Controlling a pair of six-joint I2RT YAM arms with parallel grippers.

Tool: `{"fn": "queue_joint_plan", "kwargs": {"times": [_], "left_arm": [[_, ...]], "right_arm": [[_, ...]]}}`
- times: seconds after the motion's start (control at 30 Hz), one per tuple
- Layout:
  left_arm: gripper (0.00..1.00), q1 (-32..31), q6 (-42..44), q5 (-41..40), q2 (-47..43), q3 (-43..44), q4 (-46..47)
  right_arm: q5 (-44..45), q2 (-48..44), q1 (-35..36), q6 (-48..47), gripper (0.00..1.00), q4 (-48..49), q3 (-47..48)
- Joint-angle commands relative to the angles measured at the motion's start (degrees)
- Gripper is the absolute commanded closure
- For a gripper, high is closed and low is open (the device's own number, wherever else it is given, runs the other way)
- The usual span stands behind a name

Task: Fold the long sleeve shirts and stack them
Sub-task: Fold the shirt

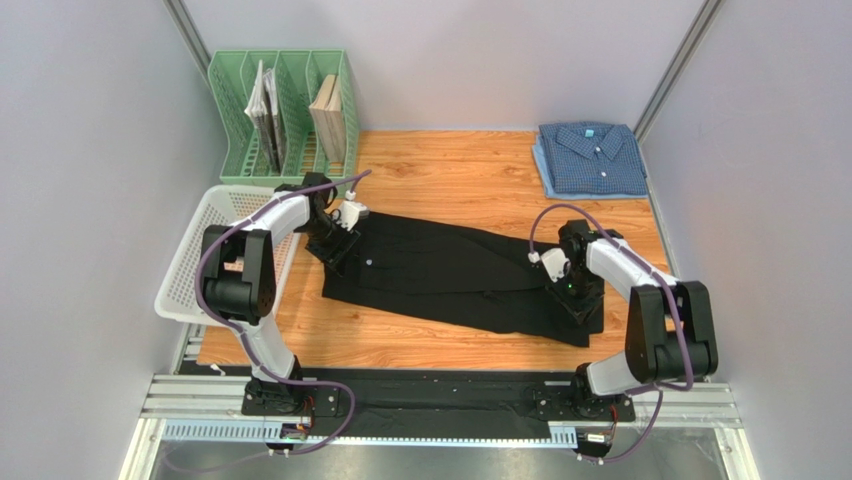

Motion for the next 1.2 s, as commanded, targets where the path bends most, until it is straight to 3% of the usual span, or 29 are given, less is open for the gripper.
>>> {"fn": "queue_joint_plan", "kwargs": {"times": [0.0, 0.2, 0.37, 0.53, 0.7, 0.9, 1.17], "left_arm": [[0.36, 0.1, 2.6, -4.9, 2.2, 0.0, 1.5], [0.37, 0.4, 4.1, -9.3, 5.7, -0.3, 1.9], [0.37, 0.4, 3.7, -11.4, 6.6, 1.6, 1.9], [0.35, 2.5, 8.4, 9.1, -3.5, -0.4, -1.6], [0.34, 0.3, 12.0, 14.7, -9.8, -6.5, -6.1], [0.32, -4.4, 13.8, 7.9, -13.7, -14.5, -1.4], [0.36, -10.3, 11.7, 0.5, -9.1, -15.5, 2.3]], "right_arm": [[6.9, 6.2, -0.4, -3.0, 0.69, 7.0, -0.7], [13.4, 11.0, -3.9, -6.7, 0.69, 12.9, 0.8], [13.9, 11.5, -7.8, -8.3, 0.69, 11.3, 7.4], [3.2, 7.0, -7.8, -6.0, 0.67, 1.8, 11.1], [-0.8, 5.2, -8.8, -5.8, 0.65, -1.6, 11.0], [-1.8, 5.9, -14.0, -7.0, 0.65, -2.2, 9.4], [-1.8, 11.7, -17.5, -7.3, 0.66, 3.5, 8.4]]}}
